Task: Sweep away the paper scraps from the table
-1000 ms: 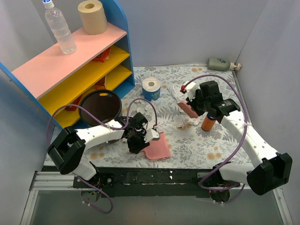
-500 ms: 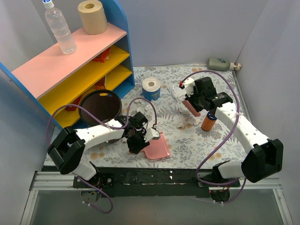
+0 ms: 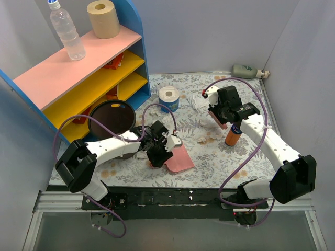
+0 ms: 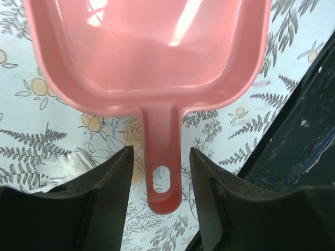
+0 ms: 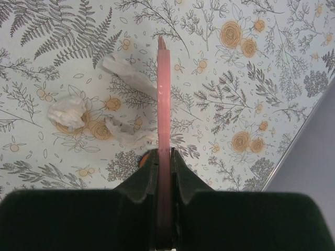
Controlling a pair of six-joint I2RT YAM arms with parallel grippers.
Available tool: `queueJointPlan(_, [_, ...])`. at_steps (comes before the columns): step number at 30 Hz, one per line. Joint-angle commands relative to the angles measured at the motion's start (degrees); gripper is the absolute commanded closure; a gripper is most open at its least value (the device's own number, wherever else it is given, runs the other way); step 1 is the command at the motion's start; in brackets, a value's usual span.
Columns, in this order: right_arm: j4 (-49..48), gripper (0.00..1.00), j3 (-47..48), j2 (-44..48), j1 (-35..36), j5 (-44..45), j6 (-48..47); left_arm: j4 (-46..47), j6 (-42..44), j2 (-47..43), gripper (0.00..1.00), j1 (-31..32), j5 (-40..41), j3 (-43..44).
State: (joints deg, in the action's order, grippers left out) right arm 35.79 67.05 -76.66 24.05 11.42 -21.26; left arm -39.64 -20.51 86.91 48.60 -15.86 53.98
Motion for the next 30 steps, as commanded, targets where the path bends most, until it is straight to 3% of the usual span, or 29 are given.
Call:
queueJointPlan(1, [-2.31, 0.99, 0.37, 0.29, -0.15, 0.62, 0.95, 2.37, -1.11, 0.01, 0.5, 0.09, 0.91, 2.54])
queueJointPlan(7, [-2.04, 0.99, 2.03, 0.02, -0.15, -0.61, 1.04, 2.37, -0.49, -2.01, 0.37, 0.09, -0.22, 0.52])
queueJointPlan(19, [-1.16, 0.99, -0.25, 1.34, -0.15, -0.52, 0.25, 3.08, 2.4, -3.5, 0.37, 0.09, 2.58, -3.7])
queueJointPlan(24, [-2.65, 0.99, -0.86, 0.99, -0.15, 0.09, -0.1, 2.29, 4.17, -3.77, 0.52, 0.09, 3.03, -4.32])
queueJointPlan(30, [-3.45, 0.99, -2.88, 0.82, -0.15, 0.01, 0.51, -0.7, 4.52, -3.24, 0.83, 0.09, 2.23, -2.47])
